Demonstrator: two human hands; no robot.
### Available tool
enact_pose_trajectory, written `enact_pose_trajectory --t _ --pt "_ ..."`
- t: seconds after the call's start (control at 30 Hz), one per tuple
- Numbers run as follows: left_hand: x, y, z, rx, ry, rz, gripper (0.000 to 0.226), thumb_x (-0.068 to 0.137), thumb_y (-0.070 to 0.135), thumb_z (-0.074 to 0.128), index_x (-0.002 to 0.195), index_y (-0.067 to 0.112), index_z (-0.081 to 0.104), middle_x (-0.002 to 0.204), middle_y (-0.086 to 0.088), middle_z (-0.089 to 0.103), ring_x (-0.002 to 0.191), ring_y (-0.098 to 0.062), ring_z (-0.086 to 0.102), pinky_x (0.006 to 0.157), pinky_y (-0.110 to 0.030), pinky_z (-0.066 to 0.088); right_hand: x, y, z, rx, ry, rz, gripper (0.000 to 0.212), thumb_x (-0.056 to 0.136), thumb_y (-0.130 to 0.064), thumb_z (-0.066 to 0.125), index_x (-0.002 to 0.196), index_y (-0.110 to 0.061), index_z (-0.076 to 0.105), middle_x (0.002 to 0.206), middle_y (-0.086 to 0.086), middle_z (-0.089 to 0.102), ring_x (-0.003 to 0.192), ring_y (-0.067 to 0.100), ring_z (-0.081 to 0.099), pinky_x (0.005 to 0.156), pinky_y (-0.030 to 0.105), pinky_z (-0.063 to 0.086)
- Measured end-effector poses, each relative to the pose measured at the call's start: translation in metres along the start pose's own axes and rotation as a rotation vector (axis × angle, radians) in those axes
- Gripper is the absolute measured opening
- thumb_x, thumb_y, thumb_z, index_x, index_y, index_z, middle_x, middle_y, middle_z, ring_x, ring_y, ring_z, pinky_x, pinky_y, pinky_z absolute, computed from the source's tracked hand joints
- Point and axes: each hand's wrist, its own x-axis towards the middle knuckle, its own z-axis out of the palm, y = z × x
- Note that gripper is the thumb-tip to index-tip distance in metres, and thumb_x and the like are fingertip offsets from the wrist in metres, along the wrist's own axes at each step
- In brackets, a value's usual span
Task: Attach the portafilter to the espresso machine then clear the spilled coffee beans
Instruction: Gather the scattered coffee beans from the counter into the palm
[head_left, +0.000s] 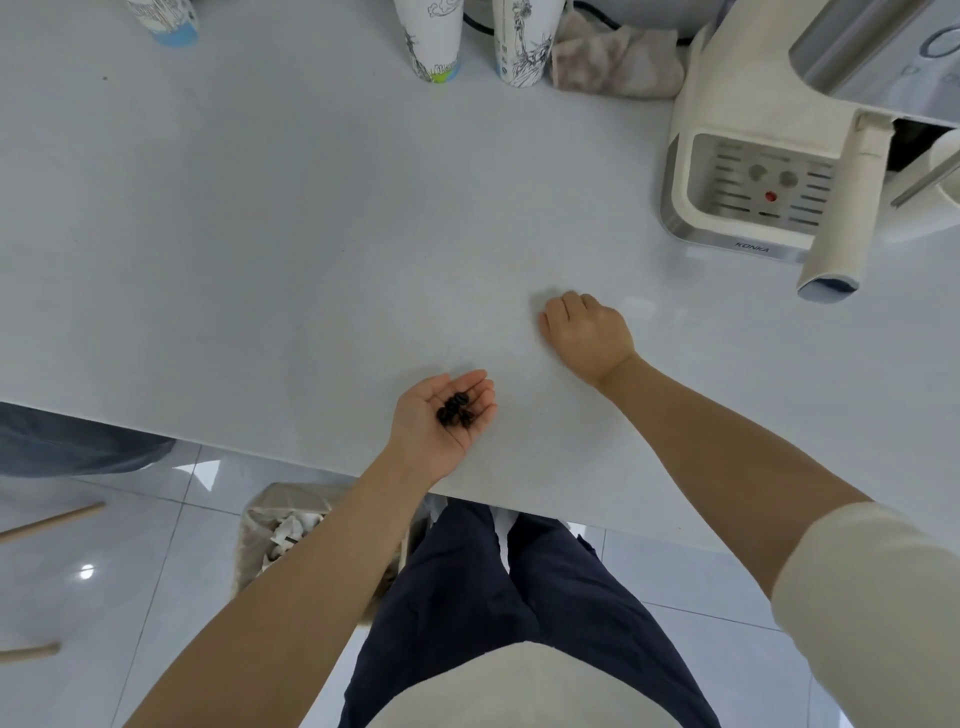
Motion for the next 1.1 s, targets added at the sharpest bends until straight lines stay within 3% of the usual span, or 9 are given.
enact_pose_trajectory --t 0.03,0.1,0.2,0.43,0.57,0.77,0.93,1.03,1.1 --pt "0.0 0.001 0.0 0.0 0.0 0.002 0.058 0.094 0.016 0.031 0.059 -0.004 0.073 0.058 -0.012 0.07 0.049 -0.018 0.068 0.054 -0.025 0.058 -0.001 0.001 0.002 0.001 0.028 0.006 0.027 0.064 -0.006 0.067 0.046 -0.011 0.047 0.039 0.001 0.045 0.029 0.013 0.04 0.032 0.014 0.018" --pt "0.002 0.004 0.001 -0.001 0.002 0.005 0.058 0.094 0.016 0.031 0.06 -0.004 0.073 0.059 -0.012 0.07 0.049 -0.018 0.068 0.054 -0.025 0.058 -0.001 0.002 0.005 0.02 0.13 0.028 0.047 0.088 -0.008 0.04 0.041 -0.012 0.045 0.035 -0.001 0.043 0.026 0.012 0.038 0.03 0.013 0.02" --pt "0.004 0.006 0.001 0.003 0.011 0.008 0.056 0.094 0.017 0.031 0.062 -0.004 0.072 0.06 -0.012 0.07 0.05 -0.018 0.068 0.055 -0.026 0.058 0.002 0.0 0.006 0.087 0.236 0.051 0.062 0.096 -0.017 0.022 0.037 -0.013 0.042 0.033 -0.001 0.04 0.025 0.013 0.037 0.03 0.013 0.019" --pt "0.002 0.007 0.001 0.04 0.018 0.008 0.04 0.094 0.017 0.03 0.083 -0.003 0.063 0.058 -0.01 0.07 0.05 -0.017 0.067 0.057 -0.025 0.057 0.0 0.002 0.01 0.11 0.256 0.012 0.06 0.095 -0.018 0.03 0.035 -0.015 0.038 0.031 -0.001 0.037 0.026 0.014 0.035 0.037 0.013 0.014" --pt "0.001 0.006 0.001 0.056 0.037 0.011 0.041 0.095 0.017 0.031 0.082 -0.003 0.064 0.058 -0.01 0.07 0.05 -0.016 0.067 0.057 -0.024 0.057 -0.001 0.006 0.01 0.077 0.23 -0.073 0.045 0.078 -0.009 0.052 0.035 -0.015 0.038 0.031 -0.001 0.038 0.026 0.014 0.034 0.035 0.012 0.017" --pt "0.003 0.009 -0.002 0.052 0.03 0.022 0.058 0.094 0.017 0.032 0.06 -0.002 0.074 0.059 -0.011 0.07 0.05 -0.017 0.068 0.057 -0.025 0.057 -0.001 0.005 0.017 0.12 0.362 -0.084 0.058 0.094 -0.015 0.033 0.036 -0.015 0.039 0.029 -0.001 0.036 0.023 0.013 0.032 0.032 0.013 0.02" --pt "0.003 0.009 -0.003 0.081 0.041 0.014 0.041 0.094 0.017 0.032 0.081 -0.003 0.066 0.059 -0.01 0.07 0.051 -0.017 0.068 0.056 -0.024 0.058 -0.004 0.003 0.019 0.12 0.344 -0.004 0.058 0.093 -0.014 0.033 0.036 -0.015 0.039 0.028 -0.002 0.036 0.022 0.014 0.033 0.031 0.013 0.02" --pt "0.004 0.008 0.0 0.086 0.029 0.013 0.038 0.094 0.017 0.032 0.085 -0.003 0.063 0.059 -0.01 0.07 0.051 -0.017 0.068 0.057 -0.024 0.058 -0.003 0.002 0.015 0.135 0.261 0.051 0.043 0.078 -0.015 0.049 0.036 -0.014 0.04 0.027 -0.001 0.036 0.02 0.015 0.034 0.03 0.011 0.021" --pt "0.004 0.006 0.003 0.088 0.019 0.008 0.039 0.095 0.017 0.031 0.085 -0.003 0.062 0.059 -0.011 0.071 0.052 -0.017 0.069 0.057 -0.025 0.058 0.0 0.002 0.011 0.173 0.213 0.085 0.04 0.074 -0.016 0.049 0.035 -0.012 0.041 0.026 0.001 0.036 0.019 0.017 0.033 0.028 0.011 0.022"
